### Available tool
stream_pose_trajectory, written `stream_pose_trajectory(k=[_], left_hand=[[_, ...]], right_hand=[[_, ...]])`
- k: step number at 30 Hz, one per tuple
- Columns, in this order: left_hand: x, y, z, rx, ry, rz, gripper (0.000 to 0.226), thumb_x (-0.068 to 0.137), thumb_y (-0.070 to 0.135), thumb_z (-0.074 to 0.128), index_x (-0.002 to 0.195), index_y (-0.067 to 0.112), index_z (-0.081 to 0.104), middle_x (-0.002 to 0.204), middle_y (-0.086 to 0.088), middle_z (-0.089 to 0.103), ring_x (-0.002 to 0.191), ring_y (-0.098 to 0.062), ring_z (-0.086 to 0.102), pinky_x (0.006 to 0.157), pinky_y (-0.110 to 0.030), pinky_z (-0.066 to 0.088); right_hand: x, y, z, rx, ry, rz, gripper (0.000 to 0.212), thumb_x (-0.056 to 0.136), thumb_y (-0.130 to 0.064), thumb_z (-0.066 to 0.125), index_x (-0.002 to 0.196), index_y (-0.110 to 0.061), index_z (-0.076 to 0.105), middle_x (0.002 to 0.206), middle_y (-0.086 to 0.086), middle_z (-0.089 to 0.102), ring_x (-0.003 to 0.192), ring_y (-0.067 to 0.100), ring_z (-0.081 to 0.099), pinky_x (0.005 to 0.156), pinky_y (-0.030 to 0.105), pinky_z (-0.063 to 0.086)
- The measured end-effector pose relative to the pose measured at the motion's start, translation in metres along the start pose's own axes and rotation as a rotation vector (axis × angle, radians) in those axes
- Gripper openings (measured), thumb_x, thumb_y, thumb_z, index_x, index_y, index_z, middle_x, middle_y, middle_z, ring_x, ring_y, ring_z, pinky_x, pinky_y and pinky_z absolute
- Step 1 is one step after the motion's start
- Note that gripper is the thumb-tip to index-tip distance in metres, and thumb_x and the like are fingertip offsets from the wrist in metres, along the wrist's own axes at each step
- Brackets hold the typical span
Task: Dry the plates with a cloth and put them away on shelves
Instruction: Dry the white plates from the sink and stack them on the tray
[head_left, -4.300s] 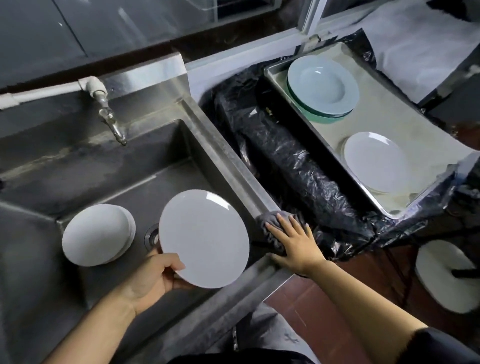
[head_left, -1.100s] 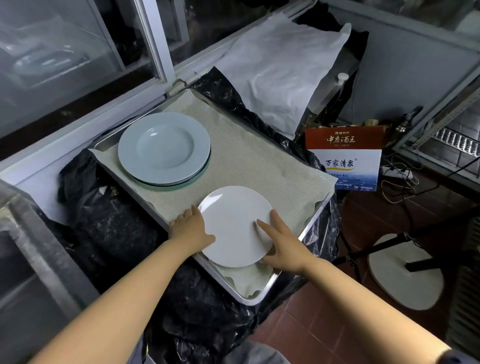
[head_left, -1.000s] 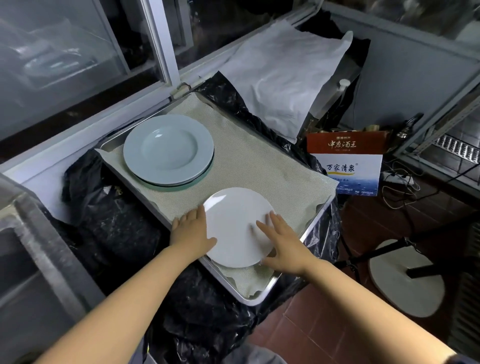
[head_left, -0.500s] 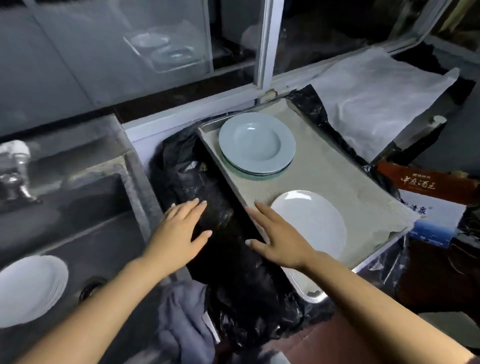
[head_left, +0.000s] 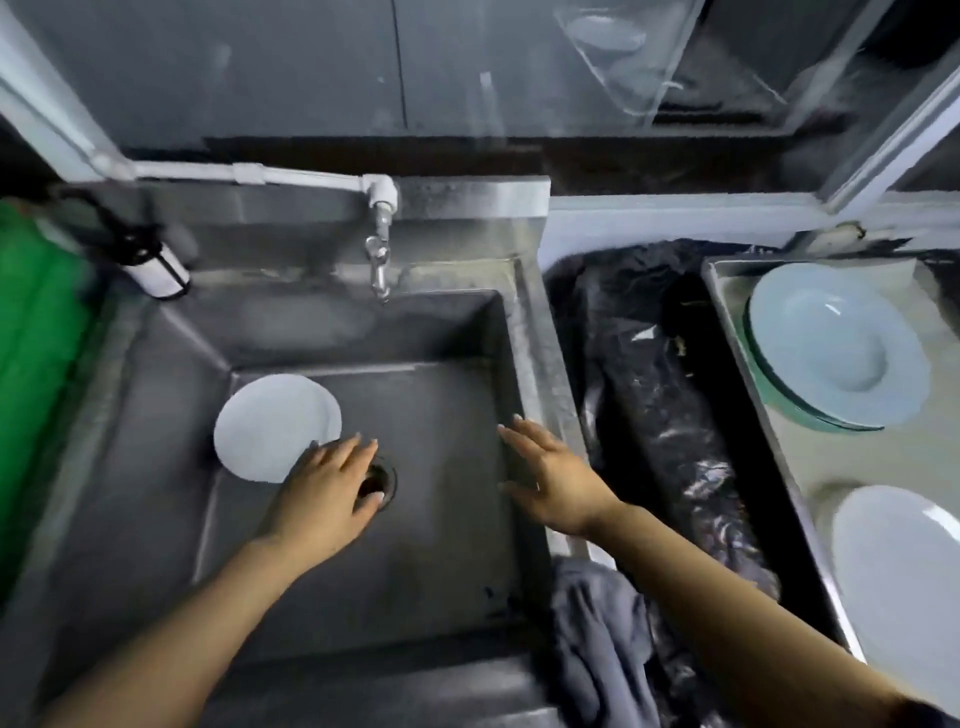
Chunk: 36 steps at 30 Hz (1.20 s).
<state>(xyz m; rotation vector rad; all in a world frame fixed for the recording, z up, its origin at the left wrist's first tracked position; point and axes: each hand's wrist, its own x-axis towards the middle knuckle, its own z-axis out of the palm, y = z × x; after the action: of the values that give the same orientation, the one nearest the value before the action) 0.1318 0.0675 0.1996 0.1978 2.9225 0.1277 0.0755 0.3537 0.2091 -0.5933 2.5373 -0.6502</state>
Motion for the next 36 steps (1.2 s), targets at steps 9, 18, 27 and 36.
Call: stream_pose_trajectory(k=[9, 18, 27, 36], left_hand=[[0.012, -0.164, 0.057, -0.183, -0.178, -0.308, 0.062, 0.088, 0.030, 0.065, 0.141, 0.005, 0.046, 0.146, -0.019, 0.045, 0.131, -0.037, 0.046, 0.108, -0.044, 0.037], [0.053, -0.248, 0.122, -0.405, -0.300, -0.589, 0.048, 0.092, 0.037, 0.058, 0.130, 0.011, 0.046, 0.134, -0.013, 0.051, 0.118, -0.028, 0.053, 0.093, -0.038, 0.050], [0.092, -0.263, 0.164, -0.485, -0.337, -0.835, 0.057, 0.093, 0.035, 0.058, 0.137, 0.006, 0.037, 0.133, -0.013, 0.051, 0.112, -0.026, 0.059, 0.086, -0.033, 0.055], [0.119, -0.268, 0.189, -0.680, -0.250, -1.128, 0.064, 0.086, 0.026, 0.064, 0.138, 0.000, 0.036, 0.133, -0.019, 0.048, 0.114, -0.036, 0.055, 0.086, -0.037, 0.046]], right_hand=[[0.154, -0.084, 0.077, -0.056, -0.242, 0.028, 0.070, 0.098, -0.037, 0.053, 0.156, -0.029, 0.015, 0.164, 0.000, 0.010, 0.149, 0.020, 0.017, 0.115, 0.029, 0.021], [0.277, -0.105, 0.135, 0.018, -0.320, 0.223, 0.066, 0.099, -0.034, 0.053, 0.155, -0.020, 0.021, 0.159, 0.000, 0.026, 0.144, 0.019, 0.029, 0.113, 0.026, 0.023], [0.354, -0.099, 0.182, 0.003, -0.433, 0.354, 0.069, 0.097, -0.034, 0.054, 0.154, -0.015, 0.021, 0.153, 0.008, 0.038, 0.140, 0.024, 0.038, 0.114, 0.034, 0.030], [0.382, -0.103, 0.211, -0.022, -0.401, 0.365, 0.034, 0.095, -0.015, 0.044, 0.127, -0.004, 0.048, 0.126, 0.015, 0.060, 0.116, 0.032, 0.055, 0.091, 0.032, 0.042]])
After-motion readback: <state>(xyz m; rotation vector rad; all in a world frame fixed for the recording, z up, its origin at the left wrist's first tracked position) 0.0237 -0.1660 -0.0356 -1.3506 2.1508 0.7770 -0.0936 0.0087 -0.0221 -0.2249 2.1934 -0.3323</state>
